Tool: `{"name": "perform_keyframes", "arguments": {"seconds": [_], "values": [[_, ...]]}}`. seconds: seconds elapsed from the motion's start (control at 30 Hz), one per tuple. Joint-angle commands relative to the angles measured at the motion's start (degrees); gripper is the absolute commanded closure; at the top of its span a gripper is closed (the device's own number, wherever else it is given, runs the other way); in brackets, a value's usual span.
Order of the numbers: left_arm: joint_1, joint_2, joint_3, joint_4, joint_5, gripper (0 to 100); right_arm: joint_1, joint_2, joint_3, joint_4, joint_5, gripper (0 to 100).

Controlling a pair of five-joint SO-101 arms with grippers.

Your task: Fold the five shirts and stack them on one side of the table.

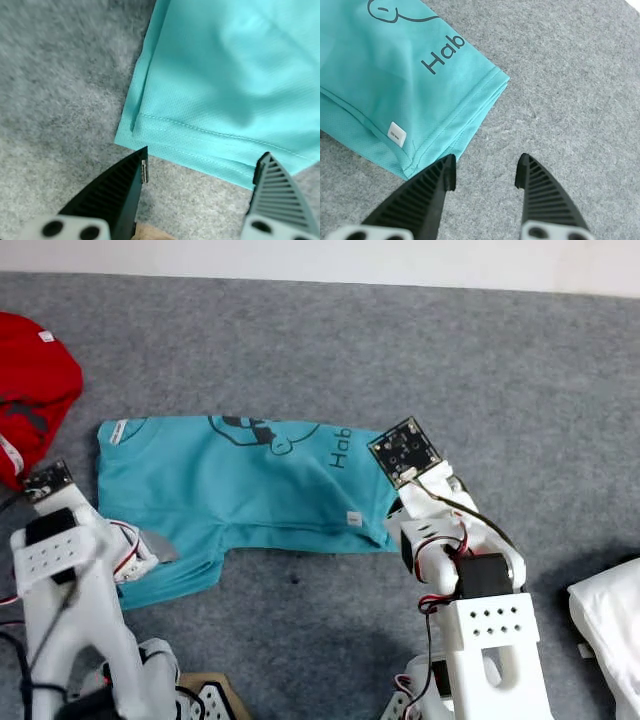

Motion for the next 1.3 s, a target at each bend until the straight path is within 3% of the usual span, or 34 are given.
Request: {"name": "perform_keyframes", "arguments": {"seconds": [0.0, 0.2, 0.77, 1.0, 1.27], "values": [[-3.6, 5.1, -2.2, -3.8, -0.1, 65, 0.7, -0.7, -1.5, 0.3, 0.4, 79.7], [-4.5, 7.5, -2.2, -4.2, -0.2, 59, 0.7, -0.8, 1.7, -2.2, 0.7, 79.7], [-4.5, 7.7, 2.4, -10.4, -0.2, 60, 0.7, -0.8, 2.6, -2.9, 0.5, 79.7], [-4.5, 7.7, 2.7, -13.4, -0.2, 73, 0.7, -0.9, 2.4, -2.9, 0.4, 79.7], [-4.4, 7.6, 5.1, -15.8, -0.2, 75, 0.6, -0.9, 2.4, -2.9, 0.4, 79.7]]}}
